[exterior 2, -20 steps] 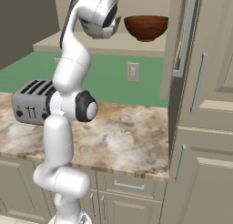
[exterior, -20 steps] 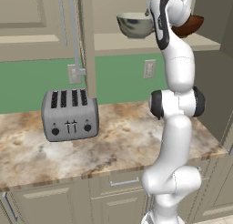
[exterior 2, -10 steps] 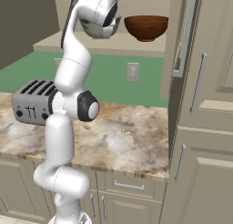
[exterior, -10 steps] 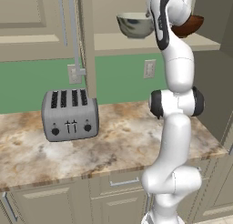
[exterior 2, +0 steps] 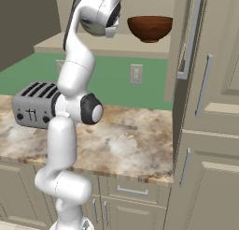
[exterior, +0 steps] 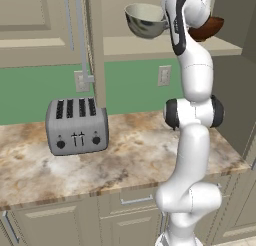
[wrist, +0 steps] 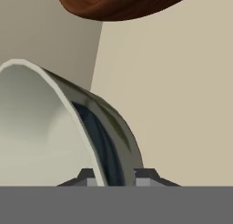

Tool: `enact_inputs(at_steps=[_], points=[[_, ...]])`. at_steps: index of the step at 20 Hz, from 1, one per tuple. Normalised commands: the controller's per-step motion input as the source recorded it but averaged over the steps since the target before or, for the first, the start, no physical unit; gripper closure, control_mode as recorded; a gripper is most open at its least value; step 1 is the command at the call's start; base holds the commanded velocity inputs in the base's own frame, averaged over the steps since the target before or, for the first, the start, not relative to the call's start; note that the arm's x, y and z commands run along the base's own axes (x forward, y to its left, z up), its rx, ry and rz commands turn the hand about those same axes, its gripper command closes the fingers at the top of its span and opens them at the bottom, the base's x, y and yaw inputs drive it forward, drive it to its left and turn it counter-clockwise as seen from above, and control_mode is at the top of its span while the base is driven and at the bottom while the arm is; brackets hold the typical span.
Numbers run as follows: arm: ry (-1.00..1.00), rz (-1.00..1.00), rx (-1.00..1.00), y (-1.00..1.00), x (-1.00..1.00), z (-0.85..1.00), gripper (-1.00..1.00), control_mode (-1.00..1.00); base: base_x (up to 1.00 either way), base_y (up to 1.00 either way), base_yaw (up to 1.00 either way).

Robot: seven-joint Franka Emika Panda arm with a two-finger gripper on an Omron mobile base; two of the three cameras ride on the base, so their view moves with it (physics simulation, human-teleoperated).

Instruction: Move the bowls from the cabinet to the plates on the dining table.

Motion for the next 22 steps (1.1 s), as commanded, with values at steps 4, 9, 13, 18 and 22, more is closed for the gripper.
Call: enact_inputs(at_steps=[4,9,13,18,22], points=[[0.0,0.0,0.0,0.0,-0.04,0.0,1.0,-1.0,0.0,0.0,0.0],[0.0,0.0,0.0,0.0,-0.14,0.0,1.0,-1.0,0.0,0.0,0.0],[0.0,0.0,0.0,0.0,-0.32,0.0,1.0,-1.0,0.0,0.0,0.0],[0.0,0.0,0.0,0.0,-0.4,0.0,1.0,-1.0,0.0,0.0,0.0],[0.0,0.0,0.0,0.0,-0.34,-0.01,1.0,-1.0,0.0,0.0,0.0]])
